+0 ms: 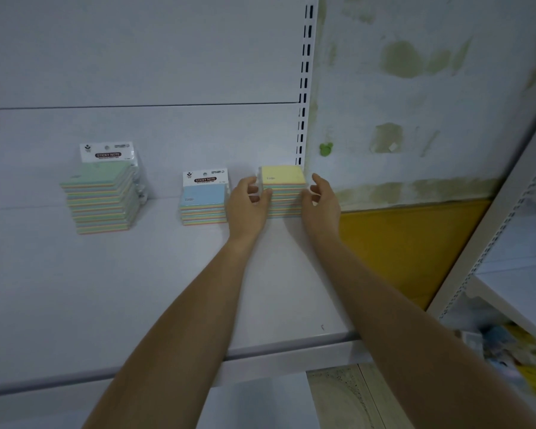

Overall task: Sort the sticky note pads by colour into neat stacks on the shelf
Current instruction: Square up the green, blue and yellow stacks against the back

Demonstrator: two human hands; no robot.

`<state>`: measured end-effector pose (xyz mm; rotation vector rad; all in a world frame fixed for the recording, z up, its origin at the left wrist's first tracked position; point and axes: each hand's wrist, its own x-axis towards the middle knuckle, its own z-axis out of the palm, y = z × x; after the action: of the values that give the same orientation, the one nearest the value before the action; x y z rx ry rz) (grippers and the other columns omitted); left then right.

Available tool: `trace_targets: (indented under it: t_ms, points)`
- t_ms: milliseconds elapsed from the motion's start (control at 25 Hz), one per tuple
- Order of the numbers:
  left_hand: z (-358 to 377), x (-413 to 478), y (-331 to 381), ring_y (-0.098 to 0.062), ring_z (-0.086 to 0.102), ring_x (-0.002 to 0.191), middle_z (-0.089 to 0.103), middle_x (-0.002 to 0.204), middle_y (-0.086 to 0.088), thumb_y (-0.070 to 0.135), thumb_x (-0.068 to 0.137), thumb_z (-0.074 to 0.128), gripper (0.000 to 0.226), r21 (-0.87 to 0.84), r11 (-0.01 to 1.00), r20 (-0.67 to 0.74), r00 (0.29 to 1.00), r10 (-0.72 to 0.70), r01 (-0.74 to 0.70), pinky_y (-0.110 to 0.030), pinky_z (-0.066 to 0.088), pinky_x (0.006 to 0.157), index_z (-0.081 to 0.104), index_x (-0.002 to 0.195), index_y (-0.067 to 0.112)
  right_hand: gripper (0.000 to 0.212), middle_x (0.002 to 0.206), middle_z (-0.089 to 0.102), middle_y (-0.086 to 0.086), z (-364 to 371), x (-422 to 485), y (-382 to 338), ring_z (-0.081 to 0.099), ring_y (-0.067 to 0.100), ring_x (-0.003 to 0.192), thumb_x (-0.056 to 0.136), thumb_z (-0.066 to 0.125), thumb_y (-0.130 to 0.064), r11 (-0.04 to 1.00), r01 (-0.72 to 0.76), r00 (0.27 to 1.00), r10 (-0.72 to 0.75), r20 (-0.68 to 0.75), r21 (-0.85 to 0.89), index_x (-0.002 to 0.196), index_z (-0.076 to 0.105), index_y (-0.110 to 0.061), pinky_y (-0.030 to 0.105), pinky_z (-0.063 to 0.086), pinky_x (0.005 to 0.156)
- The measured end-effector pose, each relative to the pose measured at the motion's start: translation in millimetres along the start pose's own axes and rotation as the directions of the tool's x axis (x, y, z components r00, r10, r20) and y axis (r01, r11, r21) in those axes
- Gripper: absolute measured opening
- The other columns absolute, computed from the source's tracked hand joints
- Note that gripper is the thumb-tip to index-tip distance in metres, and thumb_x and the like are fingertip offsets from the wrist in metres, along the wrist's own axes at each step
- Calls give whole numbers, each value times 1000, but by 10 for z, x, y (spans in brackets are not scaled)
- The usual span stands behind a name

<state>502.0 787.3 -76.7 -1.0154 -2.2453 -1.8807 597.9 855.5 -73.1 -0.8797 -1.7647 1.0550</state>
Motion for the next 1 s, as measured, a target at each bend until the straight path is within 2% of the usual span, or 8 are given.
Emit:
trace_targets:
  t_ms: [120,200,320,440,680,760,880,1000]
  points:
    - [4,2,-13,-21,60,99,61,118,-13,14,92,51,32,-13,994,22,994,109,-109,-27,50,85,54,123,7,37,127,56,8,5,-14,0,53,18,113,96,40,-17,998,64,998,-64,-5,11,133,46,-17,28,43,91]
    - [7,15,-37,-23,61,101,63,117,-15,12,92,50,26,0,992,12,992,125,-125,-17,51,84,58,115,4,35,126,59,7,7,7,7,55,18,112,96,42,-17,999,33,999,-32,-8,36,130,50,-15,23,41,87]
    - [0,5,-25,-13,58,93,65,115,-14,9,90,52,24,-10,994,-10,994,106,-106,4,39,68,59,112,1,33,125,61,6,-4,41,4,56,14,104,95,45,-19,995,-51,998,52,-17,83,126,54,-11,21,41,87]
    - [-11,-11,-17,-12,56,91,65,115,-13,6,88,54,25,-27,994,5,994,105,-105,7,39,65,59,112,1,36,126,59,6,-9,37,4,53,10,99,94,47,-18,994,-63,998,63,-3,90,129,51,-10,22,43,90]
    - [-44,-33,20,-13,55,90,61,119,-11,4,86,57,29,-31,999,22,999,43,-43,7,37,65,57,115,2,36,127,58,11,28,65,42,58,22,109,94,46,-18,999,-15,999,17,41,-32,129,48,-7,24,40,78]
    - [-42,-31,19,-17,59,93,58,124,-13,8,85,60,37,-15,1000,49,999,-1,2,0,41,72,53,120,4,38,126,57,10,25,71,47,58,22,108,94,46,-18,998,-41,998,43,54,-43,130,45,-8,24,39,74]
    - [-44,-25,-5,-27,61,104,55,127,-15,10,81,64,50,59,992,149,982,-116,108,-27,46,86,46,127,5,46,128,54,10,8,63,64,56,23,111,90,49,-15,995,-83,992,89,90,-63,134,37,-9,26,40,75]
    - [-82,-58,12,-30,59,108,53,128,-17,9,82,63,52,120,987,190,974,-125,103,-35,46,92,43,129,3,55,132,49,13,31,61,62,52,27,116,86,52,-13,991,-64,991,76,106,-115,138,32,-8,34,45,87]
